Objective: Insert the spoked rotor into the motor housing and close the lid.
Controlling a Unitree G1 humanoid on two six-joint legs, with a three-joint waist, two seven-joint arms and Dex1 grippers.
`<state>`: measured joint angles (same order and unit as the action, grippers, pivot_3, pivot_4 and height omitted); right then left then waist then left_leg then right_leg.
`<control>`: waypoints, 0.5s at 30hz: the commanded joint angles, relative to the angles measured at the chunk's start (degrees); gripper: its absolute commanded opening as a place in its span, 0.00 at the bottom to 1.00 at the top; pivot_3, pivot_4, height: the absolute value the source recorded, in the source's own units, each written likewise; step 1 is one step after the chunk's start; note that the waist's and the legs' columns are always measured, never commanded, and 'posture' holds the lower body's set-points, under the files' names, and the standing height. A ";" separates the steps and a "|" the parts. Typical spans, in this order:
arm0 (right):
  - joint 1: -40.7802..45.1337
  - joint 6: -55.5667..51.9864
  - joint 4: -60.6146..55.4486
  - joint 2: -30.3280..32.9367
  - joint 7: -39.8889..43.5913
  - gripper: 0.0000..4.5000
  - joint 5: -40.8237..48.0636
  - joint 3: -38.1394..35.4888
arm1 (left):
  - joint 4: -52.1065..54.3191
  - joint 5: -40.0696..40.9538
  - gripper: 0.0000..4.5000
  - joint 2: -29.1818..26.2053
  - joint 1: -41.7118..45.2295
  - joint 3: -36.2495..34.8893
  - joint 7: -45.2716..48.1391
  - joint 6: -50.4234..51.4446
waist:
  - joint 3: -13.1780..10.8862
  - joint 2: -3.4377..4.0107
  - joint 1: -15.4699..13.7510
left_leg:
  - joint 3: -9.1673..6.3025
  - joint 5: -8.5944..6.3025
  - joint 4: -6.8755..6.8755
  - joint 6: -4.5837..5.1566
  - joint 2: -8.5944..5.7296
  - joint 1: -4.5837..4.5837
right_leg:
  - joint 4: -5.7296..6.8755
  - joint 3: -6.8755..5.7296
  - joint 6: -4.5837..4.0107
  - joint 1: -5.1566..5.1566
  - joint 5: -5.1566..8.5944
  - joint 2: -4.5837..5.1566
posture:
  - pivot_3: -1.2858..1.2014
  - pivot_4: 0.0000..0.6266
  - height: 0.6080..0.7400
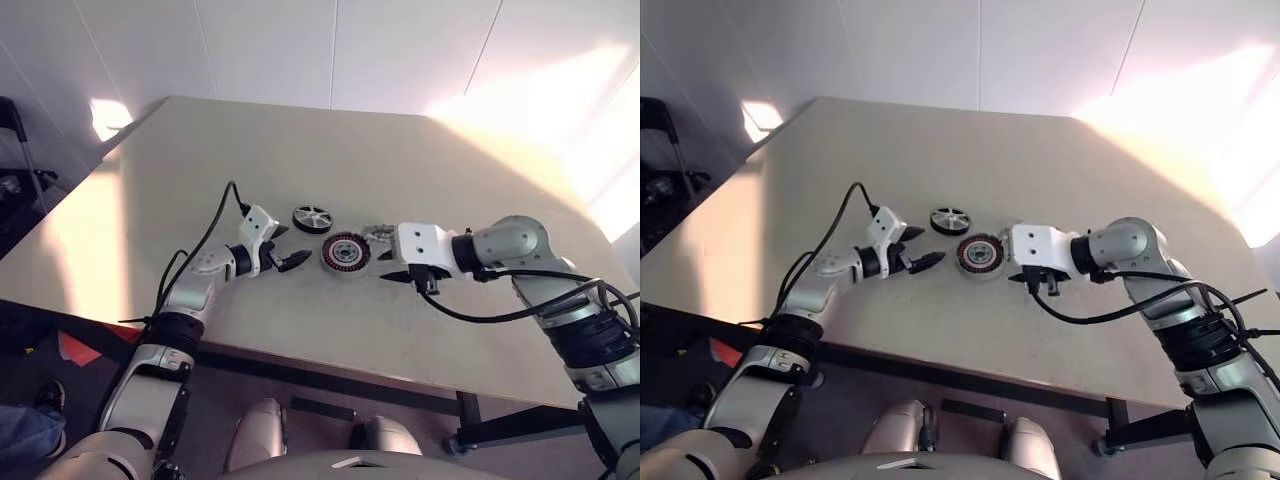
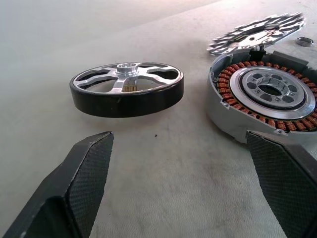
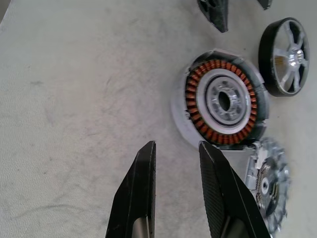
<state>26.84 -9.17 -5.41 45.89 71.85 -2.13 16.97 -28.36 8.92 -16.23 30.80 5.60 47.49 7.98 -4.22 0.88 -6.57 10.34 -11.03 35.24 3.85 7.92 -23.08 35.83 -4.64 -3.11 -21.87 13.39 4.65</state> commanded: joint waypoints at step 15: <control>2.75 -1.54 16.58 -4.84 -21.56 0.34 -0.33 -11.68 | 4.16 0.94 1.00 -1.16 -2.12 -1.30 0.02 0.33 | 0.00 0.01 -0.59 | 0.00 0.01 0.00 -0.02 -0.03 0.15 | -0.03 0.00 0.00 0.20 0.00 0.01 | 0.52 0.00 1.00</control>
<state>29.79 -10.09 9.15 40.81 54.20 -3.15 9.60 -26.21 9.05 -16.95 28.28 5.10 47.29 8.45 -4.22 0.89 -7.17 10.34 -11.02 35.24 3.83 7.89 -22.94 35.80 -4.64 -3.11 -21.66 13.38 4.66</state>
